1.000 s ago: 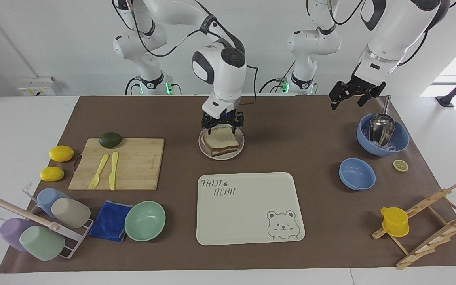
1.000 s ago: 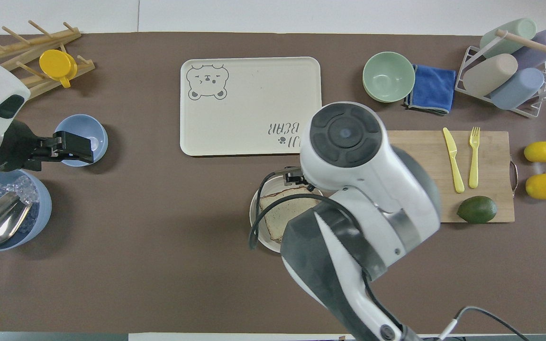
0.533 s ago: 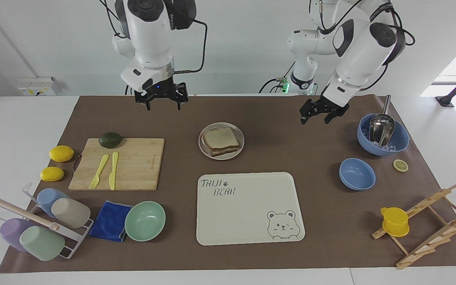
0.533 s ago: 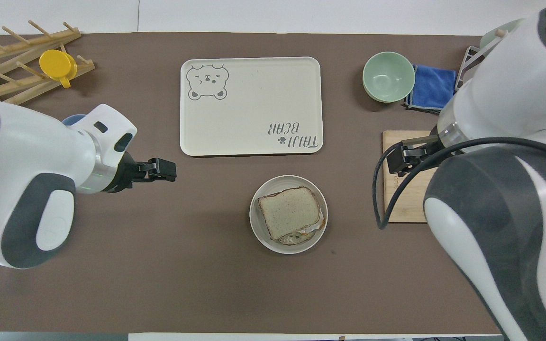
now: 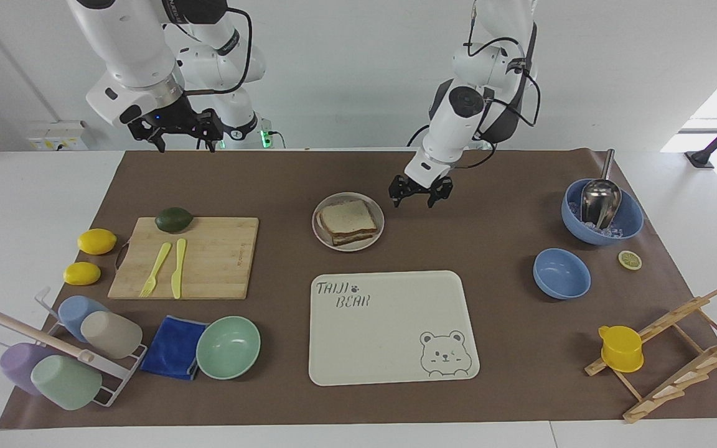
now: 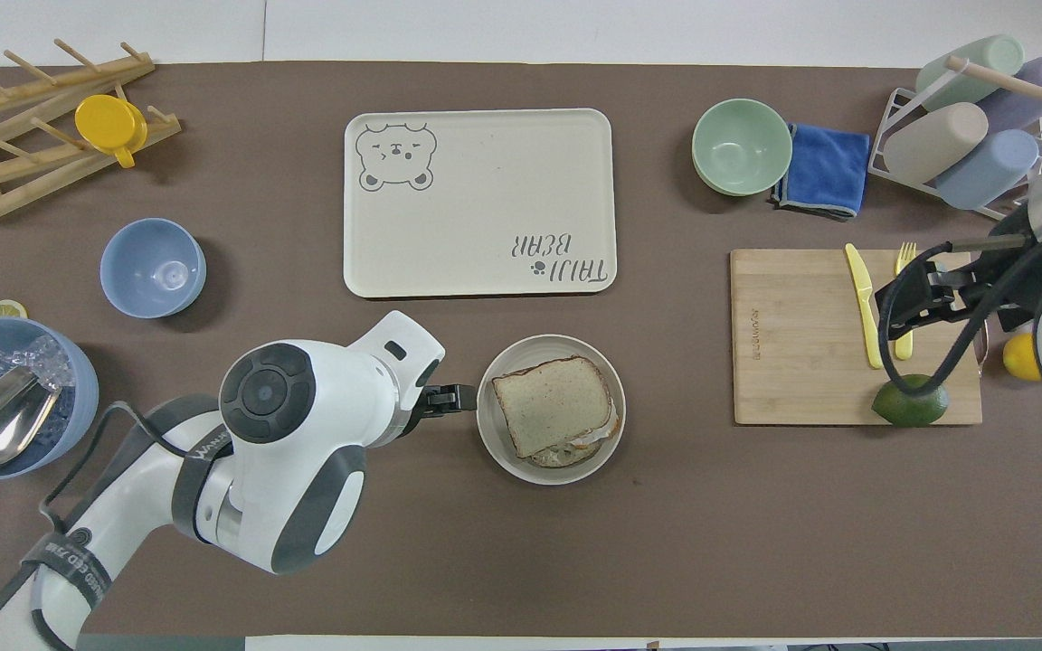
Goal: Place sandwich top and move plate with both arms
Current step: 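Grasp the rim of the white plate with the left gripper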
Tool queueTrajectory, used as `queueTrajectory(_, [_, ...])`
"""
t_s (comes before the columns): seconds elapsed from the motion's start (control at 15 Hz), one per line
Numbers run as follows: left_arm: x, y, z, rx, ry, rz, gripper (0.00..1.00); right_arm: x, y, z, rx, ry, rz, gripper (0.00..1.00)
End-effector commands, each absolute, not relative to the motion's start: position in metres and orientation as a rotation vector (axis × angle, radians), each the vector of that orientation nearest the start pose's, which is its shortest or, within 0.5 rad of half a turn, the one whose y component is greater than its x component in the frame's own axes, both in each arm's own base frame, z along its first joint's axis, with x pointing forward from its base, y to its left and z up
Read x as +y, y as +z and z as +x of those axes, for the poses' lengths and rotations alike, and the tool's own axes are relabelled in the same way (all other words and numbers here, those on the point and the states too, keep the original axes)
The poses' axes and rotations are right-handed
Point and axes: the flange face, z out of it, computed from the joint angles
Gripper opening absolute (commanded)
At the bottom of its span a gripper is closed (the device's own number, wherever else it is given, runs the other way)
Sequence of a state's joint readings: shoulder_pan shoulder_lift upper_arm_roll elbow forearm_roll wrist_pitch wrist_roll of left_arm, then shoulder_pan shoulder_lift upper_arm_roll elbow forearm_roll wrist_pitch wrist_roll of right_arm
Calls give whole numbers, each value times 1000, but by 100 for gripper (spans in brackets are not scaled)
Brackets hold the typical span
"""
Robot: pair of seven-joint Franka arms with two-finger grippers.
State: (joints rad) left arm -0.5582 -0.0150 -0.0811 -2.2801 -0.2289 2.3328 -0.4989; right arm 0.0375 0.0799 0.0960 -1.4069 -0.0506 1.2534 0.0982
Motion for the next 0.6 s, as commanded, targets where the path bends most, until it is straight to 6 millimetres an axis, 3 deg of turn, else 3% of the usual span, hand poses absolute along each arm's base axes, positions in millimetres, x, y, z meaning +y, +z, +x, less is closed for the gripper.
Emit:
queueTrajectory(0.0, [-327, 343, 403, -68, 41, -3329, 100, 53, 630, 542, -16, 394, -3147, 100])
queueTrajectory(0.13, [-340, 325, 398, -88, 58, -3338, 100, 53, 625, 530, -20, 436, -3150, 100])
queueTrajectory(0.27, [-343, 314, 399, -101, 55, -3343, 92, 32, 619, 516, 33, 437, -3146, 100])
queueTrajectory(0.53, [-352, 305, 392, -72, 75, -3337, 77, 40, 624, 512, -9, 396, -3147, 100])
